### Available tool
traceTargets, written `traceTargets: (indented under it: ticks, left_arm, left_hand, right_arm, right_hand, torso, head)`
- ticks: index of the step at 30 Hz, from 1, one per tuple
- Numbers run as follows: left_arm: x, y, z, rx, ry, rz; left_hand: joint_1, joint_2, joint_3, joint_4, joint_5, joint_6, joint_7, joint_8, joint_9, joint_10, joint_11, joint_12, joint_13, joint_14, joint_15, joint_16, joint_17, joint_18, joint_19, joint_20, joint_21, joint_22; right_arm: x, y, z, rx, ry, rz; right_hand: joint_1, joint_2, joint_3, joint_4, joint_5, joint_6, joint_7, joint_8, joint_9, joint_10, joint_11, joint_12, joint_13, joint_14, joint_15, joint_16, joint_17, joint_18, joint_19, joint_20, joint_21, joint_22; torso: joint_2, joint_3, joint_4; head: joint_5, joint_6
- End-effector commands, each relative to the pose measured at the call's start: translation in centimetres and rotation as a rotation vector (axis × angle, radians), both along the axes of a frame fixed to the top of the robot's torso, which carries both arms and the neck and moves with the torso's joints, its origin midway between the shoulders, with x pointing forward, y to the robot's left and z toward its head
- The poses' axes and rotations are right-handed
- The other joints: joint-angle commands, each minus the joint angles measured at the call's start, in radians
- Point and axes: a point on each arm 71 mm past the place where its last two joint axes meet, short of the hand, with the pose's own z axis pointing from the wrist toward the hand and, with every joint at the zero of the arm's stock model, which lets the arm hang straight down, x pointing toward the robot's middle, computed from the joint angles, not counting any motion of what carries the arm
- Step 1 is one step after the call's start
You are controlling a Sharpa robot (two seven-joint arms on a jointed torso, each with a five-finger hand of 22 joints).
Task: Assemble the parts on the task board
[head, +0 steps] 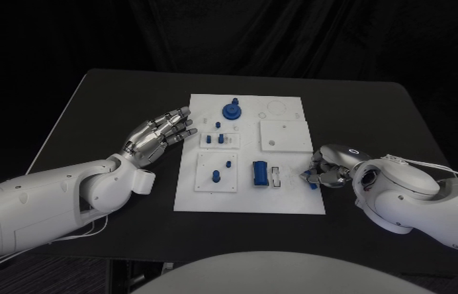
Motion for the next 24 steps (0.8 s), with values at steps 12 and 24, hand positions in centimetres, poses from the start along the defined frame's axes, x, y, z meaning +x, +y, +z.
traceTargets:
  ticks: [12,24]
  left_arm:
    - [-0.3,0.0,-0.2,-0.015,0.0,-0.001]
    - [-0.3,-0.2,-0.3,-0.015,0.002,-0.004]
  left_hand:
    - [-0.008,-0.002,0.009,0.001,0.005,0.001,0.0,0.003,-0.001,0.0,0.008,-0.002,0.0,0.0,0.001,0.003,0.001,-0.013,0.004,0.001,0.005,-0.001]
    - [-0.009,0.0,0.012,0.001,0.006,0.001,0.001,0.004,-0.001,0.0,0.007,-0.001,0.0,0.0,0.001,0.004,0.001,-0.013,0.004,0.001,0.005,-0.002]
  right_arm:
    - [-0.7,0.8,0.6,0.265,0.006,-0.064]
    - [0.2,2.5,1.1,0.486,0.131,-0.134]
  right_hand:
    - [-0.084,-0.098,0.423,-0.145,-0.024,0.005,0.007,0.029,-0.113,0.105,0.009,0.003,0.263,0.059,0.011,-0.004,0.012,-0.008,0.038,0.01,-0.004,0.192]
    - [-0.116,-0.09,0.445,-0.141,-0.036,-0.009,0.005,0.036,-0.105,0.105,0.007,0.003,0.263,0.059,0.009,-0.006,0.009,-0.007,0.037,0.009,-0.008,0.19]
  torso:
    - [0.0,0.001,-0.0006]
    - [0.0,-0.0008,0.003]
  head:
    - [0.002,0.0]
    - [-0.004,0.0]
